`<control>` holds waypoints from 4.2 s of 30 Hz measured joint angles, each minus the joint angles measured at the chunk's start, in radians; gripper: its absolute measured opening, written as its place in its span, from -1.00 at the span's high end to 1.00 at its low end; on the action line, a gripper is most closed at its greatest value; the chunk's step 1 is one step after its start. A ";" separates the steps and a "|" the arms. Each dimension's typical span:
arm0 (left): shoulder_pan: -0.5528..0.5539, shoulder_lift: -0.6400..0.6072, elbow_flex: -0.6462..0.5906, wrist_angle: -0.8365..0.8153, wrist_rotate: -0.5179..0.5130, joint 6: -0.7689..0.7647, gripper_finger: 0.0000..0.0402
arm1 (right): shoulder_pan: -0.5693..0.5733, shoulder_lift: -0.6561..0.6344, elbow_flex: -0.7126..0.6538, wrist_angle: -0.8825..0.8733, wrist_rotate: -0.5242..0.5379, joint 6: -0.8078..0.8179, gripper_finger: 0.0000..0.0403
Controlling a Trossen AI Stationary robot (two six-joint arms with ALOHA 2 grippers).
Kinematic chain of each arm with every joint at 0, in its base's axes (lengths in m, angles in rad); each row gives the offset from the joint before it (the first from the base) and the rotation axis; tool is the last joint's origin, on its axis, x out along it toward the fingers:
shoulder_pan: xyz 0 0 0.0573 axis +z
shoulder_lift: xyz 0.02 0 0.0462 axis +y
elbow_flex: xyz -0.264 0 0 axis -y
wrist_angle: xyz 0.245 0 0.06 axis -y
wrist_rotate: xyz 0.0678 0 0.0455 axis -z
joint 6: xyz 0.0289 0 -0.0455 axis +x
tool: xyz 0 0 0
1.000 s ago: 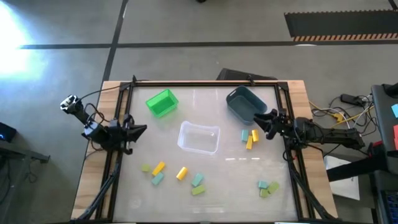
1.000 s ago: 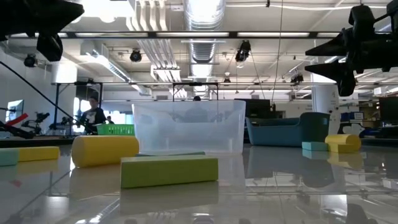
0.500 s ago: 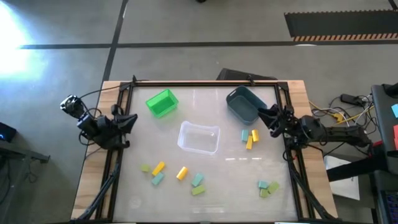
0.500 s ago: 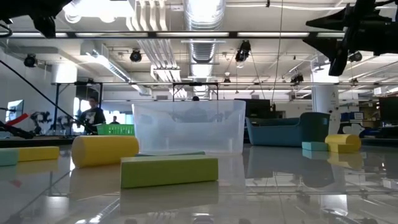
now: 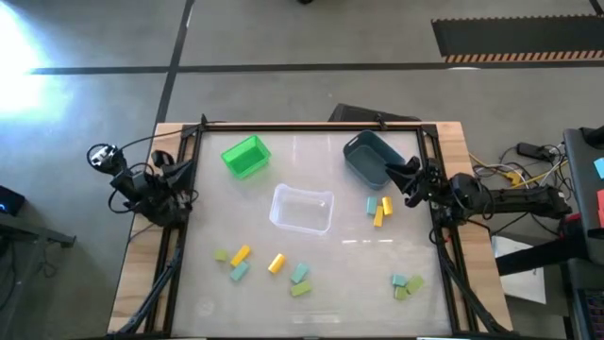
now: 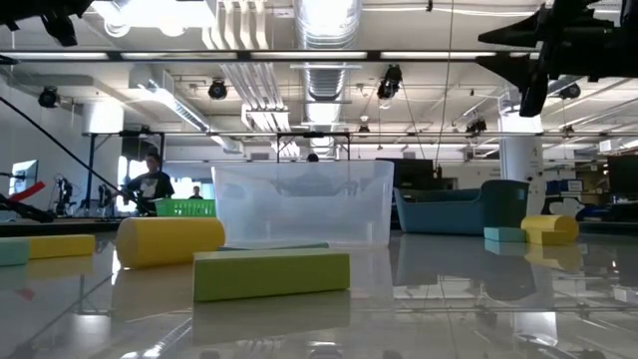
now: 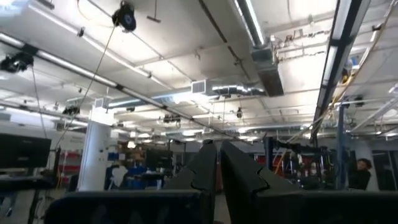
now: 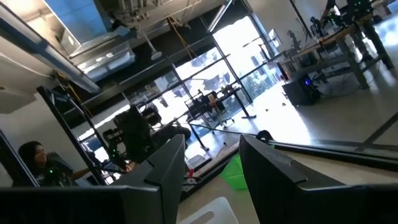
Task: Sort & place blocks by color
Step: Put the yellow block into the transparent bin
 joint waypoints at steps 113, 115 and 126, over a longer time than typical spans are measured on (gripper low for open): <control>0.000 -0.001 -0.009 0.045 0.097 0.055 0.97 | 0.138 0.989 0.605 -1.474 -0.030 0.848 -0.06; 0.000 -0.001 -0.009 0.045 0.097 0.055 0.97 | 0.138 1.005 0.605 -1.475 -0.030 0.848 0.02; 0.000 -0.001 -0.010 0.045 0.097 0.055 0.97 | 0.139 1.034 0.606 -1.480 -0.033 0.853 0.40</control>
